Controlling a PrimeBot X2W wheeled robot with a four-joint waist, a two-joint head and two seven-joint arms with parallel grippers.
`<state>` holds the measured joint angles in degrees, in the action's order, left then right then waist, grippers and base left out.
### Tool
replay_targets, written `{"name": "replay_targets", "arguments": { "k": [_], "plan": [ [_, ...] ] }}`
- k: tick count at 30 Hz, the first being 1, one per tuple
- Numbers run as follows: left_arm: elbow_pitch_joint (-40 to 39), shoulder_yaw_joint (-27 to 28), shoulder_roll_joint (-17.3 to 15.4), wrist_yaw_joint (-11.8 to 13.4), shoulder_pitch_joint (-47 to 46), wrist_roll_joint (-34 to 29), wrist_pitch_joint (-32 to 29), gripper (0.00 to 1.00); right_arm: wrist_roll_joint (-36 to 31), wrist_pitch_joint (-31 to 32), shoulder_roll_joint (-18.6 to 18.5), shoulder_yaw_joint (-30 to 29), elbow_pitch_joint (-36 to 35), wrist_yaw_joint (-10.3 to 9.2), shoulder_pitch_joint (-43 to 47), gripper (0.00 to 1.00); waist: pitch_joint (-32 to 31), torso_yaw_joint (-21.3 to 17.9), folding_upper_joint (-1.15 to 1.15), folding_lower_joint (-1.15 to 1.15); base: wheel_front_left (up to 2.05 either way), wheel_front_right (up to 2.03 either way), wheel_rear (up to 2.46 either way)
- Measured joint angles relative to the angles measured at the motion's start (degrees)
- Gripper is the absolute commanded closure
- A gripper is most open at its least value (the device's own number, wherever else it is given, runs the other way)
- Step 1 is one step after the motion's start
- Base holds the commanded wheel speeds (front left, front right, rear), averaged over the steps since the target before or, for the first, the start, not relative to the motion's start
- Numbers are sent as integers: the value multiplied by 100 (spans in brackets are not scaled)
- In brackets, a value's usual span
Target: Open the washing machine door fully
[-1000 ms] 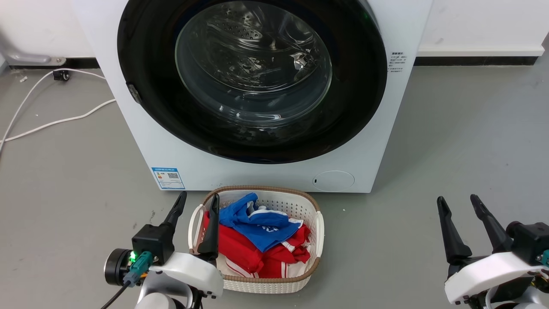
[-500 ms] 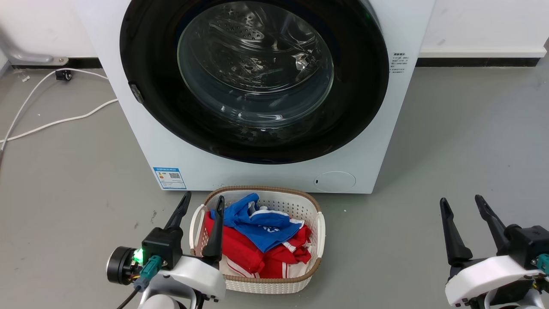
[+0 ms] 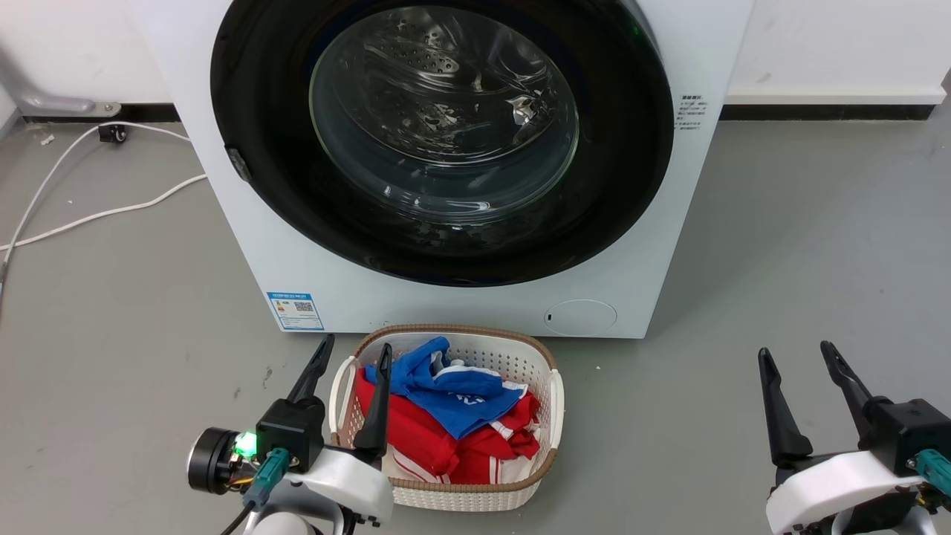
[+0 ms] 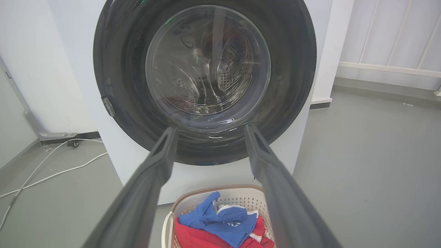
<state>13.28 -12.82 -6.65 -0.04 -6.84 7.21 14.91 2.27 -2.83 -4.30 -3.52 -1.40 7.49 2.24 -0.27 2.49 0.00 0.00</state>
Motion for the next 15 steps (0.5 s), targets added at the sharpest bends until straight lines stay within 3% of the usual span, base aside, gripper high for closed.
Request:
{"name": "replay_targets", "arguments": {
  "k": [15],
  "plan": [
    [141,122,81,-94,0,101,15,0,90,-77,78,-56,109,0,-20,0,12,4,0,0,0,0,0]
  ]
}}
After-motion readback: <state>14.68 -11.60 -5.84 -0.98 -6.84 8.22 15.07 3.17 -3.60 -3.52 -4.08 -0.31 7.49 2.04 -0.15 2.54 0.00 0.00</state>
